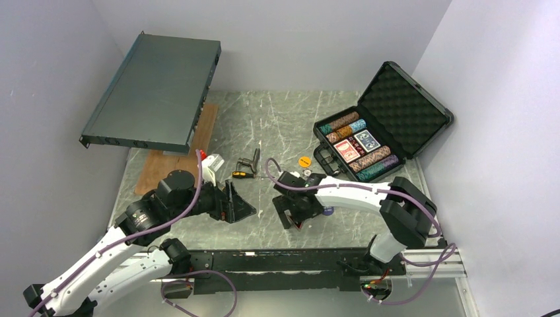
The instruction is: Pack up texas hold em set
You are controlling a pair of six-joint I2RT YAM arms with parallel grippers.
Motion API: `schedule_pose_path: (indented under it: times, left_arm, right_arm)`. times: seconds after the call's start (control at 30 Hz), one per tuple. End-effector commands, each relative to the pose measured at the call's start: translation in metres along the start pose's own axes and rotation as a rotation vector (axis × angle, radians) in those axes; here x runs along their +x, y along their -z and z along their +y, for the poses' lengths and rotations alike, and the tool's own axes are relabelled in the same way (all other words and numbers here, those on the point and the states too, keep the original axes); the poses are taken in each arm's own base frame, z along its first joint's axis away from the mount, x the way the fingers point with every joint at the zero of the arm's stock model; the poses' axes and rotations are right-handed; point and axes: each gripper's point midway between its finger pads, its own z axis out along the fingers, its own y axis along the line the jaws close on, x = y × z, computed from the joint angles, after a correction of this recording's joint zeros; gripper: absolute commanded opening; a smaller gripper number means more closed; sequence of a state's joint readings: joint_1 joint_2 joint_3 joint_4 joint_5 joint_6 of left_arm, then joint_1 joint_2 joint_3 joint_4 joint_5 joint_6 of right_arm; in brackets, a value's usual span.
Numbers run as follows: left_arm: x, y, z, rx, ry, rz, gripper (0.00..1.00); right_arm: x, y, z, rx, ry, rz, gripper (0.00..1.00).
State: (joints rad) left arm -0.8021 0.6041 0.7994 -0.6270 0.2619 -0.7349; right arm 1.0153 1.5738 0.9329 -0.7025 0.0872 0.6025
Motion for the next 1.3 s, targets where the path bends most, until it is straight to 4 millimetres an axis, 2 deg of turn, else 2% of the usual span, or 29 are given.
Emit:
schedule_pose_path:
  times: [0.0,0.23,0.47,0.6,0.83,0.97,1.27]
  left_arm:
    - [-0.012,0.006,-0.011,0.026,-0.017,-0.041,0.99]
    - [-0.014,0.008,-0.010,0.011,-0.012,-0.045,0.99]
    - [-0.015,0.007,-0.010,0.008,-0.008,-0.052,0.99]
    - [-0.015,0.005,-0.010,0.012,-0.003,-0.049,0.99]
    - [-0.017,0.004,-0.012,0.011,-0.006,-0.046,0.99]
    - [-0.018,0.004,-0.012,0.010,-0.007,-0.044,0.99]
    - [-0.018,0.004,-0.012,0.009,-0.005,-0.047,0.99]
  right_arm:
    - [-0.016,-0.003,-0.012,-0.017,0.059,-0.047,1.00]
    - [-0.025,-0.014,-0.018,-0.052,0.085,-0.038,0.99]
    - [-0.021,-0.016,0.002,-0.123,0.114,-0.004,0.94]
    - [-0.013,-0.023,-0.004,-0.082,0.103,0.044,0.81]
    - [-0.011,-0.027,-0.017,-0.015,0.111,0.046,0.79]
    - [-0.010,-0.027,-0.015,-0.028,0.110,0.042,0.72]
    - [-0.023,-0.020,-0.017,0.007,0.064,-0.024,0.49]
